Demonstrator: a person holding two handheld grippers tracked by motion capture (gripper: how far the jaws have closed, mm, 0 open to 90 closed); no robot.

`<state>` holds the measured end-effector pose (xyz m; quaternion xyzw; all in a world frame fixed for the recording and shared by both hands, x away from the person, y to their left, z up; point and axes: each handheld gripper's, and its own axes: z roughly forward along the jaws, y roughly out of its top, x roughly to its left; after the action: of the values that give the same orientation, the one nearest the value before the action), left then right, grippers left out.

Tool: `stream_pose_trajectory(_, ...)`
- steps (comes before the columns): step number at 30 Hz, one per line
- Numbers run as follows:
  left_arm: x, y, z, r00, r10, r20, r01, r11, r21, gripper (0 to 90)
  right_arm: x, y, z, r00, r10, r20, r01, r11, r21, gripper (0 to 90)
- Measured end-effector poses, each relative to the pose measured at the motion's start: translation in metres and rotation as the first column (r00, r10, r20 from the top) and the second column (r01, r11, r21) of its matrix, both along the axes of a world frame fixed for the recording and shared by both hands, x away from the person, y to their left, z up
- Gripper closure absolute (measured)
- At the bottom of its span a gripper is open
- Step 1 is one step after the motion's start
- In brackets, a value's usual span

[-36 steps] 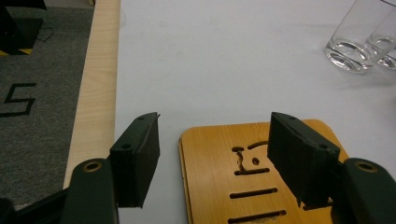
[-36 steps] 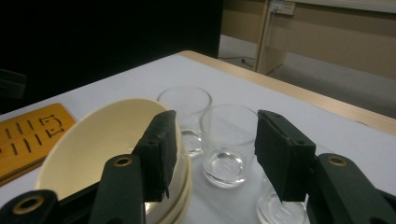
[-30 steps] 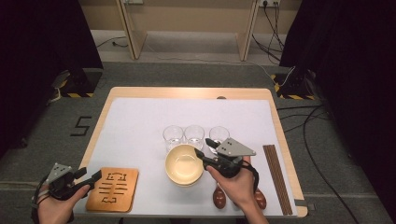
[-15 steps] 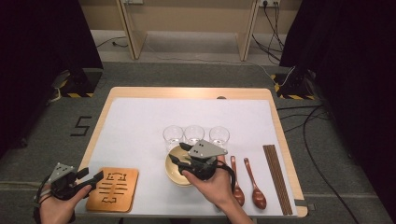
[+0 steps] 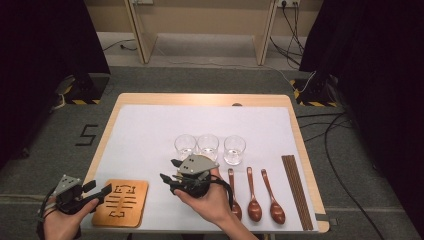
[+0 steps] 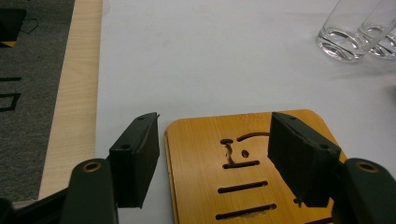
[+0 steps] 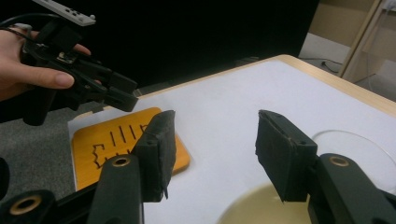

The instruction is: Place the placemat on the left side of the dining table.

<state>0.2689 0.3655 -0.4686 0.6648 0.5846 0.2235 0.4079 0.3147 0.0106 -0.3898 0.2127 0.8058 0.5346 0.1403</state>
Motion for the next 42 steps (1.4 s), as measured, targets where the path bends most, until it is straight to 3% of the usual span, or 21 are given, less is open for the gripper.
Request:
stream_pose_trajectory(10, -0.001, 0.002, 0.0, 1.0, 0.002, -0.006, -0.002, 1.0, 0.002, 33.2, -0.006, 0.026, -0.007, 0.9979, 0.058, -0.028, -0.059, 0.998, -0.031, 47.4)
stream_pose_trajectory(21, 0.001, 0.002, -0.003, 0.9998, -0.004, -0.021, 0.004, 1.0, -0.006, 32.9, -0.016, 0.059, -0.024, 0.9876, 0.133, -0.083, -0.14, 0.986, -0.087, 45.7)
stream_pose_trajectory(30, 0.001, 0.003, -0.007, 0.9993, -0.003, -0.037, 0.002, 0.9999, -0.014, 32.9, -0.021, 0.08, -0.047, 0.9751, 0.169, -0.143, -0.188, 0.974, -0.125, 44.4)
stream_pose_trajectory(42, 0.003, 0.004, -0.012, 0.9981, -0.015, -0.06, 0.013, 0.9994, -0.032, 32.9, -0.02, 0.096, -0.084, 0.952, 0.18, -0.248, -0.226, 0.959, -0.173, 42.2)
